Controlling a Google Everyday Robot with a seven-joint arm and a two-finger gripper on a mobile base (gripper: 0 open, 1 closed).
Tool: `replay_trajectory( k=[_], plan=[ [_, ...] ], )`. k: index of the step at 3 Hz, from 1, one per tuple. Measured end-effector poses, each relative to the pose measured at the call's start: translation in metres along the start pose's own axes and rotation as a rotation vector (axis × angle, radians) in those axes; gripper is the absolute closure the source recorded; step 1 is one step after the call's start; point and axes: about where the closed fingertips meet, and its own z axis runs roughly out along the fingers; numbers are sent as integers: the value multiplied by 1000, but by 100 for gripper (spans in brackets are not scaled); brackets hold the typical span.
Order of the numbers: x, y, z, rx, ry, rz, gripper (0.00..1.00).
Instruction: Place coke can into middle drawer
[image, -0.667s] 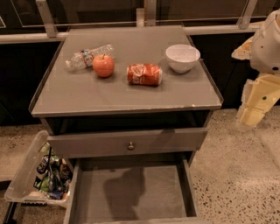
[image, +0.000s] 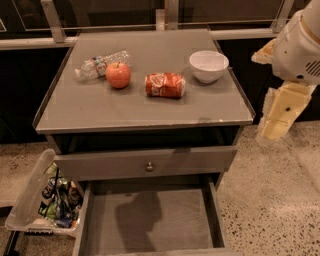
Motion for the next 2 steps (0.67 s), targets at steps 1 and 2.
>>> replay_trajectory(
  k=[1, 2],
  plan=[
    [-31, -9, 15, 1, -81, -73, 0],
    [-67, -18, 27, 6, -168, -141, 0]
  ],
)
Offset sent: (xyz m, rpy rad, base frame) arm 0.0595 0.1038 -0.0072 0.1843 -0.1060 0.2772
